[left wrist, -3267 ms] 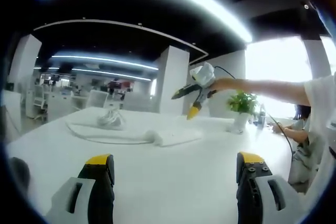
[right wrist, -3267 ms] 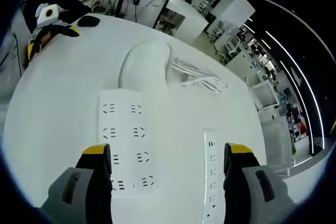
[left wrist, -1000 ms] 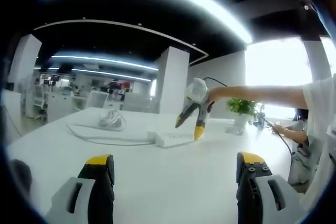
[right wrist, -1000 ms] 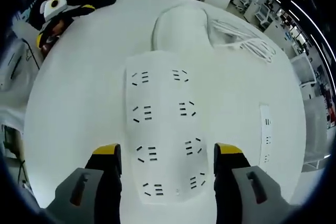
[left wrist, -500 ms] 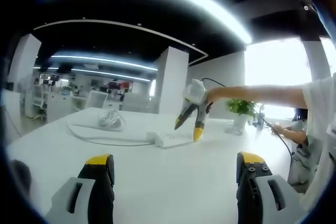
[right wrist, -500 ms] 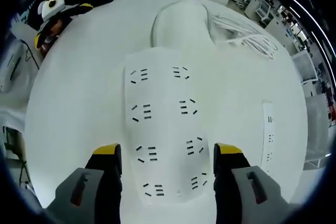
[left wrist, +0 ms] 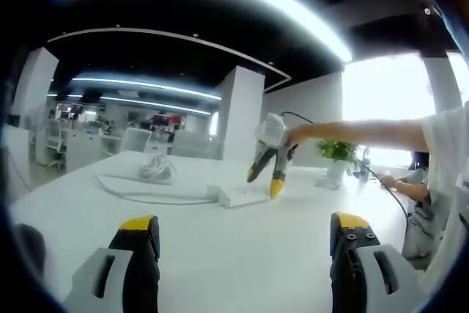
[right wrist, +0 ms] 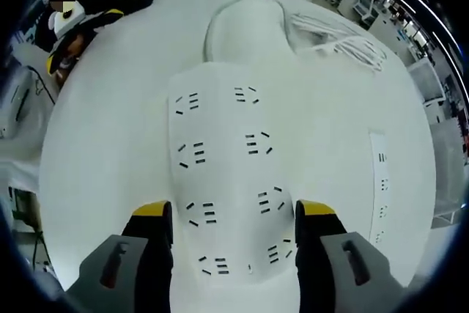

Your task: Straighten the power strip on the desk, plug the charger into it

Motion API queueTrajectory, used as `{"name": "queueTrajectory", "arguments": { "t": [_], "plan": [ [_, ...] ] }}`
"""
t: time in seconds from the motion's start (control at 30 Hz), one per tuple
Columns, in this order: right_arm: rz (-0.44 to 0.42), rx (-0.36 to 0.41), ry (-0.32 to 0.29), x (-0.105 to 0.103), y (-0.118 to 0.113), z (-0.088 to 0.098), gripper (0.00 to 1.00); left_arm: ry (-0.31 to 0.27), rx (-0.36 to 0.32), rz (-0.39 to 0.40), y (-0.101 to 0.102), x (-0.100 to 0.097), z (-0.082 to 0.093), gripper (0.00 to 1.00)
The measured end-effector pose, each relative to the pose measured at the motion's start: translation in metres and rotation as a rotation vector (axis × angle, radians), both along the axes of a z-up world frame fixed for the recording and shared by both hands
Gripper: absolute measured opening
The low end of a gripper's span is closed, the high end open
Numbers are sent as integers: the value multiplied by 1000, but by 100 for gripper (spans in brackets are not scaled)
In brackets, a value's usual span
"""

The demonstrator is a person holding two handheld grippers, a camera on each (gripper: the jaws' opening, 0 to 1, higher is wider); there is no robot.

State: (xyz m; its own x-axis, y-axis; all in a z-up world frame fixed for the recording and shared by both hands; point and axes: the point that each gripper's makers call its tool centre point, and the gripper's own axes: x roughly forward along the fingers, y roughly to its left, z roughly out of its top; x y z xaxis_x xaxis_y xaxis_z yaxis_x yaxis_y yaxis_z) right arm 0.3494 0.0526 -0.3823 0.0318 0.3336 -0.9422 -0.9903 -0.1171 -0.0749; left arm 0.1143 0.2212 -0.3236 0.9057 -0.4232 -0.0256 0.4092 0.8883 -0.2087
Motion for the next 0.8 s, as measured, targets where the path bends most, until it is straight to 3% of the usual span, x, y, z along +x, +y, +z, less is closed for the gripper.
{"name": "queueTrajectory", "arguments": {
  "t": [0.8],
  "plan": [
    [-22, -15, -18, 2, 0, -3, 64, 5, 2, -4, -3, 1, 0, 99]
  ]
}}
